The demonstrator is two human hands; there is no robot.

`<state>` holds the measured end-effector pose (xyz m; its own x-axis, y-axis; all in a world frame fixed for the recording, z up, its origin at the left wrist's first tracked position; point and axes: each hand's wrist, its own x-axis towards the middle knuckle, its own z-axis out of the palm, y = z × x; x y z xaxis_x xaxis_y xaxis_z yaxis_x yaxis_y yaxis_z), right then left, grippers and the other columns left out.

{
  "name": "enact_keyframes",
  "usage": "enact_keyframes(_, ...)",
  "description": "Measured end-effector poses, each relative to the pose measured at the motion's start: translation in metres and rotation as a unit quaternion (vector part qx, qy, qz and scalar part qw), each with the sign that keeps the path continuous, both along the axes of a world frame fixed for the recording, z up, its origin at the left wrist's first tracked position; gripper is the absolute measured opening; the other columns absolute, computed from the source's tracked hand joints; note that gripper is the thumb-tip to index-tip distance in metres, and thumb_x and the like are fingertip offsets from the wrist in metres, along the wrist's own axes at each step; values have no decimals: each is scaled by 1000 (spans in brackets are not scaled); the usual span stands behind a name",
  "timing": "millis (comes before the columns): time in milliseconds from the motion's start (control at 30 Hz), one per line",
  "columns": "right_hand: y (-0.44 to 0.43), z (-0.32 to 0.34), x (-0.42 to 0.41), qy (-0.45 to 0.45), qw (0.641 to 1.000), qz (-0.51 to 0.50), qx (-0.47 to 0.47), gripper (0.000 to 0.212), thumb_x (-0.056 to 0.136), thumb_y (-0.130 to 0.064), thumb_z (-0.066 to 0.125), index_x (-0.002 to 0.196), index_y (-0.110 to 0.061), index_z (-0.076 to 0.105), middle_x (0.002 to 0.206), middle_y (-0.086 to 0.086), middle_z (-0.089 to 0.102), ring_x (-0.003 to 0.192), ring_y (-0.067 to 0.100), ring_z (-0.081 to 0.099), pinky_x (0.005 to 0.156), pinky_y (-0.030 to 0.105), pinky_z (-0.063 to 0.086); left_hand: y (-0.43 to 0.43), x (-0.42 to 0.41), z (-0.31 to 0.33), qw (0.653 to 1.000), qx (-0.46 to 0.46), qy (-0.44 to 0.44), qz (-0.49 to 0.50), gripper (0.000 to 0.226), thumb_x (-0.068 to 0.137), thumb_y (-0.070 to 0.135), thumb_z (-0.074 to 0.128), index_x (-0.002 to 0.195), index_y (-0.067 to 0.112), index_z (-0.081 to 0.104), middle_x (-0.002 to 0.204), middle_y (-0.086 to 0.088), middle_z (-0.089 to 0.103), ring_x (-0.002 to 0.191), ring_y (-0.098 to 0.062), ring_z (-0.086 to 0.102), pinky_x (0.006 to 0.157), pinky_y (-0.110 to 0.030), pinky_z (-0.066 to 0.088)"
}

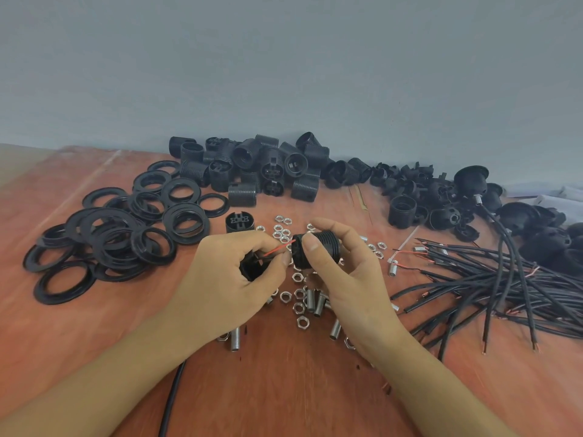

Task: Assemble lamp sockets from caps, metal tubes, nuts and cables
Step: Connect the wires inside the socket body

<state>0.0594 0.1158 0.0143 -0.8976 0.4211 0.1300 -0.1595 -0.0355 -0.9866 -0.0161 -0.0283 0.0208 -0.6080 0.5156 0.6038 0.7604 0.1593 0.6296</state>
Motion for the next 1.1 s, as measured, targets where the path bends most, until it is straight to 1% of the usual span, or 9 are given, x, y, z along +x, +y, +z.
enact_keyframes(133,0,0,-1,-9,999,29,-21,34,74,-42,68,101,-23,69,68,-6,59,54,8,52,50,20,46,-1,-3,-1,998,-18,52,2,12,89,18,63,80,14,69,62,10,62,57,-8,59,54,-25,46)
enact_keyframes(233,5,2,-1,-15,996,58,-67,35,73,-42,68,102,-23,73,77,0,61,53,9,48,49,20,39,0,-1,-1,998,-23,58,1,12,91,23,59,86,16,68,64,19,58,57,-1,57,54,-15,42)
enact_keyframes(333,7,4,-2,-17,996,58,-70,41,72,-41,67,107,-20,73,75,-4,65,52,4,53,49,16,40,1,1,-2,998,-15,61,-4,14,91,24,58,88,15,69,68,25,56,60,3,54,58,-9,38)
enact_keyframes(467,6,2,-1,-20,1000,20,-3,47,73,-46,68,115,-25,71,73,-5,60,64,9,55,60,18,45,-2,0,-4,996,-28,89,-2,18,91,24,59,88,12,71,74,10,67,67,-5,63,59,-28,49)
enact_keyframes(533,3,2,0,-12,1000,16,10,41,75,-46,66,112,-29,70,68,-8,56,61,10,52,57,17,44,-1,1,-6,994,-45,98,2,18,91,26,59,87,13,71,72,10,66,64,-7,62,56,-31,48)
enact_keyframes(633,-2,1,0,2,1000,19,1,30,80,-43,63,107,-30,69,62,-10,51,48,7,44,46,17,40,0,1,-7,994,-44,98,0,17,90,25,59,87,13,70,71,12,65,63,-6,61,55,-31,48)
enact_keyframes(800,-7,-3,2,19,999,5,36,25,82,-45,59,101,-31,65,65,-12,55,55,2,49,53,14,42,0,0,-9,995,-32,90,2,15,89,23,62,84,12,70,69,11,65,61,-7,61,53,-30,47)
enact_keyframes(933,-10,-3,1,39,997,8,69,23,89,-46,53,100,-26,57,69,-15,53,60,1,49,59,15,41,2,5,-11,998,-15,67,-1,16,89,23,63,81,10,69,66,11,63,58,-4,59,51,-24,45)
enact_keyframes(1100,-5,5,2,39,998,37,43,28,88,-43,52,106,-23,60,66,-16,54,52,1,45,50,14,40,5,6,-7,1000,23,-1,-5,12,89,19,64,81,10,67,58,7,60,51,-9,57,49,-16,41)
